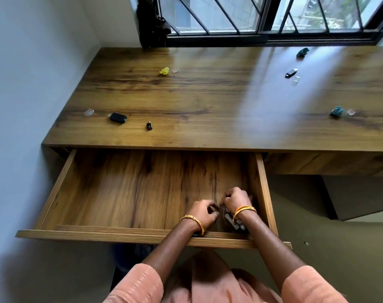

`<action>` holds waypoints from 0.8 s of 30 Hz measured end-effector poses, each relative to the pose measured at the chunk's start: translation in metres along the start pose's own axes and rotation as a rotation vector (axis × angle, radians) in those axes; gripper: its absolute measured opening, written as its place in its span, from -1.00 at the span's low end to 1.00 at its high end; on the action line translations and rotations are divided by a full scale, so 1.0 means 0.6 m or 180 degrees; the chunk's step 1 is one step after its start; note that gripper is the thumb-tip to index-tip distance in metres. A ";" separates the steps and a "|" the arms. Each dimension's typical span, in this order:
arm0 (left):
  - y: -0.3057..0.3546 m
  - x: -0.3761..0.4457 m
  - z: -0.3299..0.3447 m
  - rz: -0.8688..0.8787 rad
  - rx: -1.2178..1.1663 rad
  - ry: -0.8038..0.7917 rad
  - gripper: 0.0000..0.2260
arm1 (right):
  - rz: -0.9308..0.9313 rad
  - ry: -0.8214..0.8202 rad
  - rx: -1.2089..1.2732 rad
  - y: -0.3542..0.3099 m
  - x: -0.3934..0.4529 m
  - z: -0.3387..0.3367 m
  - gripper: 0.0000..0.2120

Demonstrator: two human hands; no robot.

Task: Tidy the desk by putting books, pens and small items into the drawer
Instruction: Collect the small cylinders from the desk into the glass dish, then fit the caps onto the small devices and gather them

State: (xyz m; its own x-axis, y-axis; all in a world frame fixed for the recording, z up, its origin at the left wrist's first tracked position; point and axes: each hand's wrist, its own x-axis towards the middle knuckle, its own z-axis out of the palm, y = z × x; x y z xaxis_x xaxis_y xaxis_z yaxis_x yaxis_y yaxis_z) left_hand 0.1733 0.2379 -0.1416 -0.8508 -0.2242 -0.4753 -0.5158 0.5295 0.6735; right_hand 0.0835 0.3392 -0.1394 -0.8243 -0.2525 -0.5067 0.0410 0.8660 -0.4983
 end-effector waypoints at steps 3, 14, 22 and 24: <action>0.001 0.000 0.000 -0.0014 -0.0127 0.0188 -0.80 | 0.0052 0.0122 -0.0118 -0.007 -0.007 0.000 -0.82; -0.027 0.015 -0.236 0.0041 -0.0839 0.2486 -0.89 | -0.1583 0.0650 0.1003 -0.295 0.013 -0.086 -0.83; -0.113 0.079 -0.473 -0.0370 -0.1572 0.3470 -0.86 | -0.2054 0.0141 -0.0040 -0.547 0.097 0.018 -0.80; -0.135 0.095 -0.509 -0.0659 -0.1645 0.3327 -0.84 | -0.1999 -0.0028 -0.0288 -0.593 0.110 0.049 -0.63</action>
State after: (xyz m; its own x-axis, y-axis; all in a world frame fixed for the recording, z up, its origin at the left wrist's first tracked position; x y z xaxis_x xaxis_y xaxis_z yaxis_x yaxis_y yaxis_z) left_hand 0.1361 -0.0674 -0.0503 -0.2920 -0.9538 -0.0703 -0.4288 0.0649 0.9011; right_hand 0.0311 0.0018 -0.0163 -0.6710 -0.7275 -0.1429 -0.4971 0.5845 -0.6413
